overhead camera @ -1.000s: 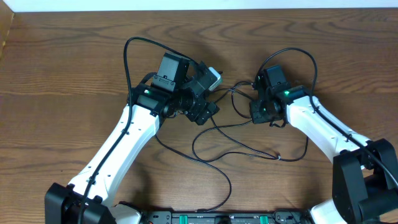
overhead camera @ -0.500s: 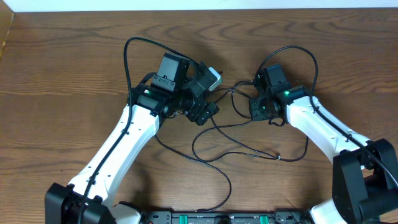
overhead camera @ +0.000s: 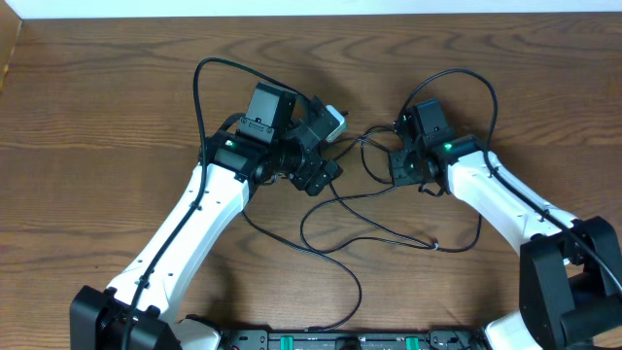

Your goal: Untangle cables

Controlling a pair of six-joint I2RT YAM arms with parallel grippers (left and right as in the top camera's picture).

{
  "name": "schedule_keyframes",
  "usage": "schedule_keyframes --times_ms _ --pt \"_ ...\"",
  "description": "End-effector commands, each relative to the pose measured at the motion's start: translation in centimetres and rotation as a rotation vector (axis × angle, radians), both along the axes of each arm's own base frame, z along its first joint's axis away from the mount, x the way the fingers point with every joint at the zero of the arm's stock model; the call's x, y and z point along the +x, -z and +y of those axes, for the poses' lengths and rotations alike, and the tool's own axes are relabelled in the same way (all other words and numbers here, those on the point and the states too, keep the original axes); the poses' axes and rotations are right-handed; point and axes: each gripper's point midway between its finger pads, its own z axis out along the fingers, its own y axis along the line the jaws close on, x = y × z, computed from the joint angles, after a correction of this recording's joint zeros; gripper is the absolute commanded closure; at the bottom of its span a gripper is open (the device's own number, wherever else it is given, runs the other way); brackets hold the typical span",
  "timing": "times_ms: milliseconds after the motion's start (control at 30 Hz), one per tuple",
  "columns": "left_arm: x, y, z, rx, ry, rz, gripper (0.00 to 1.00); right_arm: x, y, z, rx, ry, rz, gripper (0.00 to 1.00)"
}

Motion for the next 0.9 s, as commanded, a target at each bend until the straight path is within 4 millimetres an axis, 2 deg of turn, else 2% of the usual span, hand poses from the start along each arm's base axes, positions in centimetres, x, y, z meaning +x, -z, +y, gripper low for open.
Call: schedule_keyframes --times_ms 0,333,867 --pt "-0.1 -0.3 -0.2 -0.012 -0.001 0.004 0.16 -0.7 1.0 -0.3 -0.015 0.009 0.014 0.58" --pt "-0.1 -0.3 -0.2 -0.012 -0.001 0.004 0.16 -2.1 3.0 -0.8 -0.021 0.010 0.031 0.57" --pt "-0.1 -0.3 -0.2 -0.012 0.000 0.003 0.16 -1.3 2.8 -0.5 0.001 0.031 0.000 0.58"
